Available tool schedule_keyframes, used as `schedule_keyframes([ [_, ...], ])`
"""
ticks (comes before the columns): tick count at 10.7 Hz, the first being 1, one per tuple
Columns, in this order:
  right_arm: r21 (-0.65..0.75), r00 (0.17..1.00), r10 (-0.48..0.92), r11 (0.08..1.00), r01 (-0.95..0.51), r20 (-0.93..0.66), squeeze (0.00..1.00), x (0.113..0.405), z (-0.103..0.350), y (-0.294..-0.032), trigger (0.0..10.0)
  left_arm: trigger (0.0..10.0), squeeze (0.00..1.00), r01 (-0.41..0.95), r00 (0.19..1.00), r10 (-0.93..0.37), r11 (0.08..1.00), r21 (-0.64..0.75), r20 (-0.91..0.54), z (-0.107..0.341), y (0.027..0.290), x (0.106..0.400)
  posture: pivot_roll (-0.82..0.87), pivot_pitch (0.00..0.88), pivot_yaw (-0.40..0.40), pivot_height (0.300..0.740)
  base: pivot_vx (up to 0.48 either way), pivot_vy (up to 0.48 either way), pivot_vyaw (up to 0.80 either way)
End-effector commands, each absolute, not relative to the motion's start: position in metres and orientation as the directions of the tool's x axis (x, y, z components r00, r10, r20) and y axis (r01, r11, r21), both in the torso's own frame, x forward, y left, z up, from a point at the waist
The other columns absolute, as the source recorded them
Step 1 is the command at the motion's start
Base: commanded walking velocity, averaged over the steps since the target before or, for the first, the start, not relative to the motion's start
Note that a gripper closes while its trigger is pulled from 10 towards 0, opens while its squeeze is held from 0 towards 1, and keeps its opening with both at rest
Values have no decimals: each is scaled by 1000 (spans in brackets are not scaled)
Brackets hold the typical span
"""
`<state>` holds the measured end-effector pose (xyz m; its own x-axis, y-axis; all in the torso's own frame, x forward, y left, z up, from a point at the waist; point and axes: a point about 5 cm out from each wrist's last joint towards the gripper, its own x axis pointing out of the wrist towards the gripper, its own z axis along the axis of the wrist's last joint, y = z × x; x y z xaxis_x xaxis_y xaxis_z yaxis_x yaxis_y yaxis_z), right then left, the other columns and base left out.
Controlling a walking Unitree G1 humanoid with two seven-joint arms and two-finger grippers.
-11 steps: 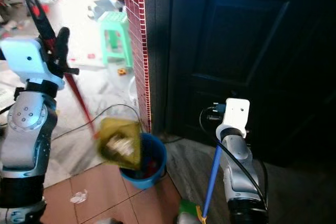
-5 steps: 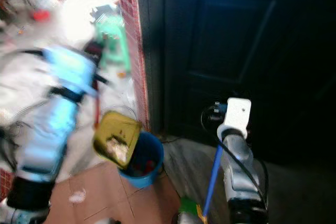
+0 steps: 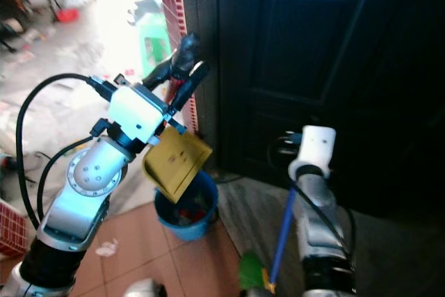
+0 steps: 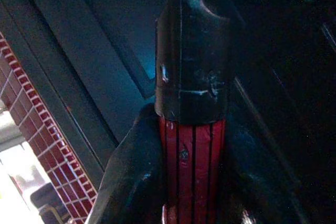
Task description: Sweep floor
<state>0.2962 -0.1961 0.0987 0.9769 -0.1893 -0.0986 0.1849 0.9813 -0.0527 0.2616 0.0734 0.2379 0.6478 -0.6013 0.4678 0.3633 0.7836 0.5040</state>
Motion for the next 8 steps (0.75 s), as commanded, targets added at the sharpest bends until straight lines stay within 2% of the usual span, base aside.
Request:
schedule_keyframes([
  [1, -61, 981, -185, 981, 182, -49, 0, 302, 109, -196, 10000, 10000, 0, 289, 627, -571, 802, 522, 530, 255, 82, 261, -53, 0, 11, 740, 0, 0, 0],
  [2, -62, 982, -185, 981, 182, -46, 0, 302, 109, -196, 10000, 10000, 0, 258, 648, -524, 834, 487, 554, 262, 89, 266, -53, 0, 10, 740, 0, 0, 0],
  [4, -58, 982, -183, 982, 181, -43, 0, 304, 109, -195, 10000, 10000, 0, 64, 686, -329, 916, 396, 649, 290, 123, 282, -52, 0, 7, 740, 0, 0, 0],
  [5, -56, 982, -182, 982, 179, -42, 0, 304, 109, -195, 10000, 10000, 0, 12, 685, -273, 931, 364, 675, 299, 132, 285, -49, 0, 5, 740, 0, 0, 0],
  [6, -53, 983, -177, 983, 174, -41, 0, 305, 109, -194, 10000, 10000, 0, -115, 674, -157, 943, 312, 722, 317, 155, 289, -46, 0, 2, 740, 0, 0, 0],
  [8, -47, 985, -166, 985, 164, -42, 0, 306, 108, -191, 10000, 10000, 0, -250, 707, -83, 900, 358, 703, 311, 180, 295, -40, 0, 1, 740, 0, 0, 0],
])
